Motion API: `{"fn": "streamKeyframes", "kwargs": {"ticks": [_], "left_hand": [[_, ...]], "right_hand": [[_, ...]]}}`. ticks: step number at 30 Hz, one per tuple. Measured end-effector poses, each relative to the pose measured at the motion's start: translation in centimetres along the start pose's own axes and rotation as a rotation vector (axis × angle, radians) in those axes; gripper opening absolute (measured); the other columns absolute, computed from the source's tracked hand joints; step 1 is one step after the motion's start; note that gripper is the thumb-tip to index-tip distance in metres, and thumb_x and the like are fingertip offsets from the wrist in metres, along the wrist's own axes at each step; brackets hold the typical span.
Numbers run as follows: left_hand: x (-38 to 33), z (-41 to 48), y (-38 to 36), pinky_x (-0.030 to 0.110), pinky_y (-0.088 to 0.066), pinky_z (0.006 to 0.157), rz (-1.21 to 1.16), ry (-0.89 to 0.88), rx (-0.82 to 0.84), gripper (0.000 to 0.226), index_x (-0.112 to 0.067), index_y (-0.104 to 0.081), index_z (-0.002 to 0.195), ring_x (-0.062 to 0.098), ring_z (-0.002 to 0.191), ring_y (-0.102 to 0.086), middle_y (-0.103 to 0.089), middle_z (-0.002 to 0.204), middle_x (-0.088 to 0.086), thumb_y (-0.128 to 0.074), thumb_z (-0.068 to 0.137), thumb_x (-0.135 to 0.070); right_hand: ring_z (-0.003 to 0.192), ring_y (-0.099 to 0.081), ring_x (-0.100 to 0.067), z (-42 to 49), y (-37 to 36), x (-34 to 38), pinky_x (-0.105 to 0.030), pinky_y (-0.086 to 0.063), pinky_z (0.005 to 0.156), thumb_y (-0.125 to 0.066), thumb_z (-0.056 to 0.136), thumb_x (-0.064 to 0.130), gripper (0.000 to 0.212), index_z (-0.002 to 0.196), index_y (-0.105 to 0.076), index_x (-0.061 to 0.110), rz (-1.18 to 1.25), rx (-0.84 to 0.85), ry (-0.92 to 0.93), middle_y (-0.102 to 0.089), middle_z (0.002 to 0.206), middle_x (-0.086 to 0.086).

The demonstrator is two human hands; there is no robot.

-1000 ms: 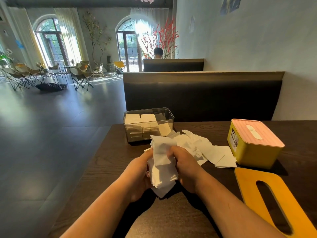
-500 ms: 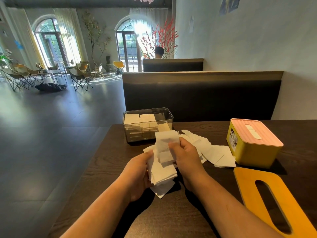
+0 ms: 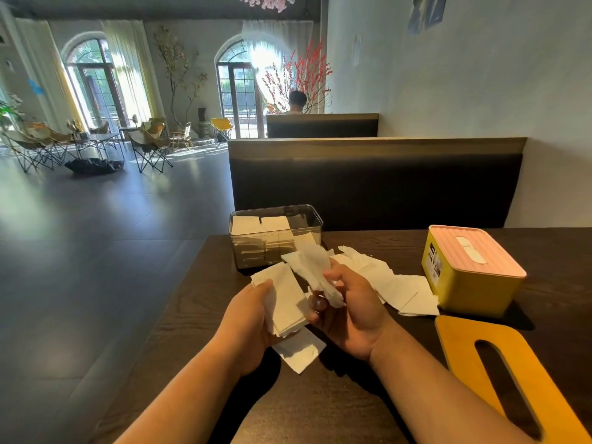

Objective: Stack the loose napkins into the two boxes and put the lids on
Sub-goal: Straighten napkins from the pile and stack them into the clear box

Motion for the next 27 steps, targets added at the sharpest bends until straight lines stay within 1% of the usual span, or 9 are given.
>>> {"fn": "streamKeyframes", "kwargs": {"ticks": [3,6,9,11,14,17,21,23,27], "left_hand": [[-0.5,0.1,-0.5,0.059,-0.060,0.091,0.128,-0.097,0.020,0.029,-0.022,-0.066,0.129,0.039,0.107,-0.074,-0.077,0.114,0.015,-0.045,0.112,-0.031],[-0.7,-0.1,-1.3,0.058,-0.060,0.090,0.225,-0.158,0.086,0.027,-0.027,-0.068,0.128,0.037,0.108,-0.074,-0.078,0.115,0.009,-0.049,0.111,-0.036],[-1.0,-0.4,-1.8,0.052,-0.063,0.081,0.271,-0.195,0.134,0.023,-0.032,-0.067,0.129,0.034,0.108,-0.075,-0.078,0.117,0.005,-0.055,0.109,-0.034],[-1.2,-0.5,-1.7,0.047,-0.062,0.076,0.262,-0.202,0.133,0.024,-0.032,-0.067,0.128,0.033,0.105,-0.076,-0.078,0.116,0.005,-0.060,0.106,-0.028],[-1.2,-0.7,-2.0,0.051,-0.063,0.081,0.251,-0.205,0.156,0.025,-0.031,-0.068,0.128,0.032,0.105,-0.076,-0.078,0.116,0.006,-0.058,0.106,-0.024],[-1.1,-0.8,-2.0,0.060,-0.060,0.092,0.225,-0.188,0.154,0.026,-0.028,-0.070,0.127,0.033,0.106,-0.076,-0.078,0.116,0.008,-0.055,0.107,-0.023],[-1.2,-0.8,-1.7,0.050,-0.062,0.080,0.216,-0.186,0.133,0.024,-0.032,-0.072,0.122,0.032,0.102,-0.077,-0.079,0.113,0.008,-0.054,0.107,-0.027],[-1.3,-0.8,-1.6,0.051,-0.062,0.082,0.206,-0.191,0.125,0.024,-0.033,-0.071,0.121,0.032,0.103,-0.077,-0.079,0.113,0.006,-0.052,0.108,-0.028],[-1.1,-0.8,-1.8,0.059,-0.060,0.090,0.191,-0.170,0.132,0.029,-0.031,-0.069,0.126,0.034,0.109,-0.075,-0.079,0.115,0.007,-0.044,0.112,-0.030]], "right_hand": [[0.083,-0.067,-0.023,-0.3,-0.8,0.9,-0.032,-0.053,0.063,-0.055,0.102,0.020,0.031,0.130,-0.068,0.028,-0.207,-0.004,0.112,-0.074,0.107,-0.012],[0.100,-0.068,-0.025,-0.5,-1.6,1.7,-0.034,-0.057,0.067,-0.052,0.106,0.019,0.032,0.128,-0.062,0.038,-0.421,-0.018,0.236,-0.077,0.106,0.006],[0.109,-0.069,-0.021,-0.4,-2.0,1.6,-0.051,-0.062,0.091,-0.055,0.106,0.023,0.028,0.120,-0.061,0.045,-0.592,-0.033,0.272,-0.073,0.114,0.008],[0.110,-0.069,-0.014,-0.4,-2.0,1.9,-0.047,-0.063,0.092,-0.056,0.105,0.024,0.026,0.114,-0.060,0.047,-0.774,-0.083,0.349,-0.070,0.117,0.013],[0.110,-0.065,-0.007,-0.4,-1.6,2.3,-0.035,-0.061,0.094,-0.058,0.104,0.028,0.021,0.116,-0.057,0.045,-0.981,-0.183,0.445,-0.067,0.118,0.019],[0.105,-0.066,-0.006,-0.1,-0.8,2.3,-0.037,-0.061,0.093,-0.061,0.102,0.031,0.018,0.120,-0.064,0.036,-0.981,-0.236,0.434,-0.069,0.114,0.016],[0.103,-0.070,-0.009,0.1,-0.6,2.4,-0.044,-0.062,0.091,-0.060,0.102,0.035,0.016,0.113,-0.071,0.033,-0.910,-0.223,0.416,-0.075,0.107,0.013],[0.102,-0.071,-0.010,0.1,-0.5,2.5,-0.046,-0.063,0.089,-0.059,0.102,0.037,0.016,0.110,-0.072,0.034,-0.873,-0.219,0.420,-0.075,0.106,0.012],[0.102,-0.067,-0.007,-0.5,-0.8,3.4,-0.038,-0.063,0.087,-0.060,0.104,0.033,0.013,0.108,-0.068,0.042,-0.875,-0.228,0.510,-0.070,0.110,0.013]]}}
Point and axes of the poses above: each hand's wrist, its own z-axis towards the middle knuckle, its own y-axis out of the back of the hand, x = y × z, the point moved 9 cm from there along z, towards the middle knuckle
